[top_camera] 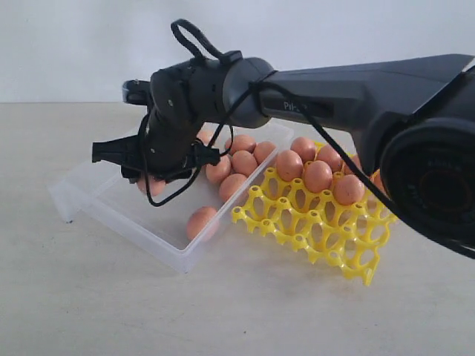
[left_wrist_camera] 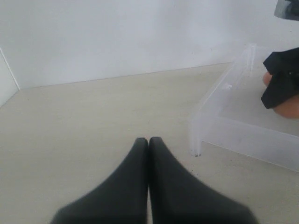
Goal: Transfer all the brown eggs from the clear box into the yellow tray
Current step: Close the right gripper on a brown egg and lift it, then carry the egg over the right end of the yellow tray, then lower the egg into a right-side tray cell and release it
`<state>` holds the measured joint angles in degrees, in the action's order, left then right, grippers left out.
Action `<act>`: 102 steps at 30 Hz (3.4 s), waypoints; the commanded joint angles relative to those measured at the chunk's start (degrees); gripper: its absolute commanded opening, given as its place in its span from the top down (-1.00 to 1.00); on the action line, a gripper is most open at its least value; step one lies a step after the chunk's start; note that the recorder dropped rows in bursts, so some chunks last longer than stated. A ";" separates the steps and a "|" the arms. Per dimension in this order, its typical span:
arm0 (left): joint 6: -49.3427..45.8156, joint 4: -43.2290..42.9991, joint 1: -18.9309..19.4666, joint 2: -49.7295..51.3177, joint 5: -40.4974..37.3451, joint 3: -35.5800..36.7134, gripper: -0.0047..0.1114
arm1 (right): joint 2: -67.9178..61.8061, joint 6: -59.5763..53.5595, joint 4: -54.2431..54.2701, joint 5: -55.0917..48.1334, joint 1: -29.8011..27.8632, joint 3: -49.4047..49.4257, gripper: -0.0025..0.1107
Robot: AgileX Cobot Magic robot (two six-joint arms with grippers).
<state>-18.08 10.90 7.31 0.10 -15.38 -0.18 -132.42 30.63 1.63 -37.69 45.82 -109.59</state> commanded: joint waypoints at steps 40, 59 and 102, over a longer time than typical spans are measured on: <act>0.52 0.21 0.08 -0.10 0.64 0.18 0.99 | 46.73 -10.71 -28.64 35.13 -7.26 47.54 0.96; 0.52 0.21 -0.05 -0.10 0.43 0.18 0.99 | 42.44 4.00 -17.88 66.22 -56.27 60.89 0.96; 0.52 0.21 -0.05 -0.10 0.56 0.18 0.99 | 26.63 37.57 -85.92 87.89 -53.87 68.89 0.96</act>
<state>-18.08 10.90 7.31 0.10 -15.38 -0.18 -105.94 67.94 -83.97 50.40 -7.98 -40.85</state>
